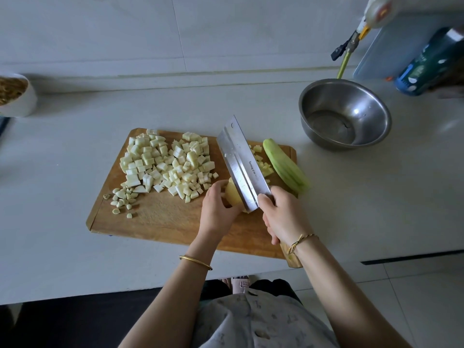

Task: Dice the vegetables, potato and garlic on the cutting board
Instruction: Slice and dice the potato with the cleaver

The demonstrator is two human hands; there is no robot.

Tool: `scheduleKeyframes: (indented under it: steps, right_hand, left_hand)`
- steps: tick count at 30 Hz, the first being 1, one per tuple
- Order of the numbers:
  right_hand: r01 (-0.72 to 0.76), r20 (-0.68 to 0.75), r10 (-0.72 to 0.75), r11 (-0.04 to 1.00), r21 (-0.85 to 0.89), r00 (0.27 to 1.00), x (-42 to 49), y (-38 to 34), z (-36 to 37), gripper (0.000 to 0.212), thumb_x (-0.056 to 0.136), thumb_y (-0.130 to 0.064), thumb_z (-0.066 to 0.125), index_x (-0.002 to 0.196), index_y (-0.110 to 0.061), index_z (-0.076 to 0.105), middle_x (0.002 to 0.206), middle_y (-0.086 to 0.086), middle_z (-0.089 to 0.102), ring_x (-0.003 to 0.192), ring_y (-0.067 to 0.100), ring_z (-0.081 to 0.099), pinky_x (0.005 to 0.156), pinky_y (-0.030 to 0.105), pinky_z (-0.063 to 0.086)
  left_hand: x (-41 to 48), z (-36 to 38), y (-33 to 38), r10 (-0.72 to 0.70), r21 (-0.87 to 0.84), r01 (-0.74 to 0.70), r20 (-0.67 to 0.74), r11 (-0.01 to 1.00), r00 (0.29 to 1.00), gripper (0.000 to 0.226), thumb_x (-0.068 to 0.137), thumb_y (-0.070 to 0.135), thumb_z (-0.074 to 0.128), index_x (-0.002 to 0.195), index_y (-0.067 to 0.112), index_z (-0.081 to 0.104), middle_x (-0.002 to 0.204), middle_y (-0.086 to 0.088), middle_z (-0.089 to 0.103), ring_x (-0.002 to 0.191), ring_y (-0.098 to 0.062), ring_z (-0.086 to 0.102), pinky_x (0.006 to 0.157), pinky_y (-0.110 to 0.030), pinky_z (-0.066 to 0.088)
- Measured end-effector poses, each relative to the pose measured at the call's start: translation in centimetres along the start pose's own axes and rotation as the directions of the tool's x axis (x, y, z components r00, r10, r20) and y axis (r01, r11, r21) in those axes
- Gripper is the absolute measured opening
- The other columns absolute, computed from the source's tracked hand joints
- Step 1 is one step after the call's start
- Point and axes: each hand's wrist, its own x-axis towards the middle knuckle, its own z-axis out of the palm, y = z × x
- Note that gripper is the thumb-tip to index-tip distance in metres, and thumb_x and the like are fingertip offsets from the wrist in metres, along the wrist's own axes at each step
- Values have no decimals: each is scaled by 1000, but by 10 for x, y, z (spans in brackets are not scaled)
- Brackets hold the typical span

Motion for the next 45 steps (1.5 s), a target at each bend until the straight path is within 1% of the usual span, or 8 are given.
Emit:
scheduleKeyframes:
  steps: [11,19,22,25,29,38,40,45]
  right_hand:
    - [-25,25,25,999,-21,999,-3,1,0,28,93,-19,43,70,-11,30,56,9,39,30,17,33,35,23,34]
    - [5,10,-3,990,-140,1000,-6,-4,1,31,93,-23,43,66,-13,31,57,8,45,34,19,37,33,21,32]
    - [18,3,-17,982,-188,1000,-5,-6,2,31,94,-24,43,67,-13,31,59,9,47,39,21,37,33,30,37]
    - [21,-6,-23,972,-236,1000,-4,-9,4,32,95,-25,43,67,-13,32,62,11,48,45,23,38,48,44,49]
    - [13,-17,-18,964,-266,1000,-2,-12,5,32,96,-25,44,67,-13,33,64,12,51,48,25,39,53,46,51]
    - [5,-8,-7,965,-263,1000,2,-19,9,32,96,-24,43,68,-12,34,64,10,47,51,25,41,53,46,51]
    - [0,-5,-2,963,-268,1000,2,-19,9,31,96,-24,43,68,-12,35,65,9,47,53,26,43,55,46,52]
    - [-13,-7,12,963,-269,1000,1,-20,10,32,97,-25,42,68,-13,34,64,8,47,52,27,44,56,45,52]
  left_hand:
    - [1,-3,-3,-34,-46,34,-8,998,999,69,72,18,81,132,14,47,124,-1,54,101,-10,52,84,-25,48]
    - [1,-4,-2,-13,-49,14,12,999,1000,65,71,18,81,128,15,50,117,2,56,97,-7,52,82,-21,46]
    - [1,-3,-2,-5,-42,6,13,999,1000,66,72,18,80,130,15,49,118,3,55,100,-8,52,85,-23,47]
    - [2,-2,-3,-1,-29,1,8,1000,1000,66,72,19,80,130,15,49,120,3,55,102,-8,52,86,-25,48]
    - [2,-1,-5,-1,-22,1,4,1000,1000,65,73,20,80,130,15,49,120,2,56,105,-11,54,89,-30,51]
    - [0,-5,-8,8,-72,-6,38,997,999,66,77,19,78,135,16,47,122,4,56,110,-10,53,93,-29,49]
    - [-2,-6,-10,10,-107,-5,51,994,999,63,80,17,75,137,17,46,122,6,55,109,-9,54,92,-25,48]
    - [-4,-4,-13,3,-130,-1,13,992,1000,47,83,12,72,125,13,50,116,0,55,93,-3,56,77,-8,47]
